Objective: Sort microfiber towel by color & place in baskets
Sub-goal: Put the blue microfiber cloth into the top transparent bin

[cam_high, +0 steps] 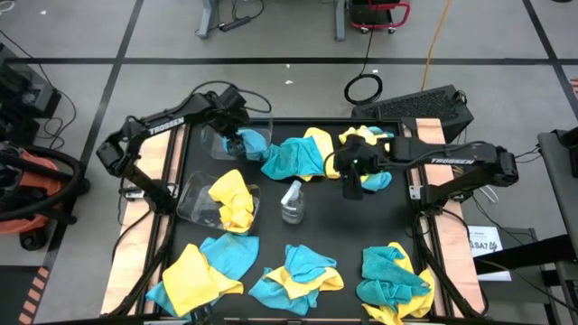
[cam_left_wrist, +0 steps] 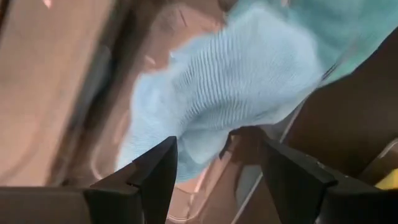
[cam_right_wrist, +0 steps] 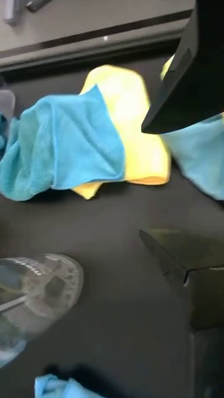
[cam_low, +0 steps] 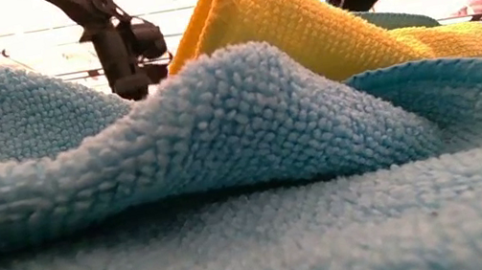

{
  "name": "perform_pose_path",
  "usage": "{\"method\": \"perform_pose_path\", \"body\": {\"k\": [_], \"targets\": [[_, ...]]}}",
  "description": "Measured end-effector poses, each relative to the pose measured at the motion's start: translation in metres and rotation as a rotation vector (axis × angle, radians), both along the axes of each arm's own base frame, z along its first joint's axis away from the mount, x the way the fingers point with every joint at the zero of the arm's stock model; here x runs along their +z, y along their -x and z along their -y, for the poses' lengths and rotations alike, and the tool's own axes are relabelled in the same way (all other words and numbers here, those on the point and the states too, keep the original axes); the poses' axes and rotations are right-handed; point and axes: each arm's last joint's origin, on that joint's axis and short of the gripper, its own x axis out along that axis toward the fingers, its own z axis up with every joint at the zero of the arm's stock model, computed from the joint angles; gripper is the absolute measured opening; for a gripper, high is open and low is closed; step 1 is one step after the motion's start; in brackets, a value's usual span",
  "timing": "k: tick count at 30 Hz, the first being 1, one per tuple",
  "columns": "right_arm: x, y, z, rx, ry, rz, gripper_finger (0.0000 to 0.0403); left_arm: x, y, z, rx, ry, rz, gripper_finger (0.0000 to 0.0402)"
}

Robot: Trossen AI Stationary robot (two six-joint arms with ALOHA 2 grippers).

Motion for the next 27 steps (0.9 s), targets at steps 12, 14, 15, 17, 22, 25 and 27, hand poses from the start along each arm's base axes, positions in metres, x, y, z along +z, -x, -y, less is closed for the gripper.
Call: {"method": "perform_pose_path", "body": {"k": [12, 14, 15, 17, 22, 25, 27], "targets": [[-0.081, -0.010, 0.017, 0.023, 0.109, 0.229, 0.0253, 0.063, 0.009, 0.029, -0.098, -0.041, 0.245, 0.0229], [-0.091, -0.009, 0.023, 0.009, 0.104, 0.241, 0.0253, 0.065, 0.004, 0.037, -0.148, -0.013, 0.275, 0.0229], [-0.096, -0.010, 0.026, 0.008, 0.085, 0.253, 0.0253, 0.065, 0.001, 0.042, -0.170, -0.003, 0.282, 0.0229], [-0.106, -0.013, 0.031, 0.002, 0.048, 0.261, 0.0253, 0.065, -0.005, 0.050, -0.210, 0.008, 0.284, 0.0229], [-0.134, -0.025, 0.040, -0.023, 0.037, 0.201, 0.0253, 0.066, -0.022, 0.071, -0.313, -0.004, 0.315, 0.0229], [-0.148, -0.029, 0.047, -0.047, 0.044, 0.165, 0.0253, 0.068, -0.031, 0.083, -0.367, -0.016, 0.341, 0.0229], [-0.154, -0.029, 0.052, -0.076, 0.061, 0.148, 0.0247, 0.068, -0.035, 0.090, -0.391, -0.023, 0.341, 0.0229]]}}
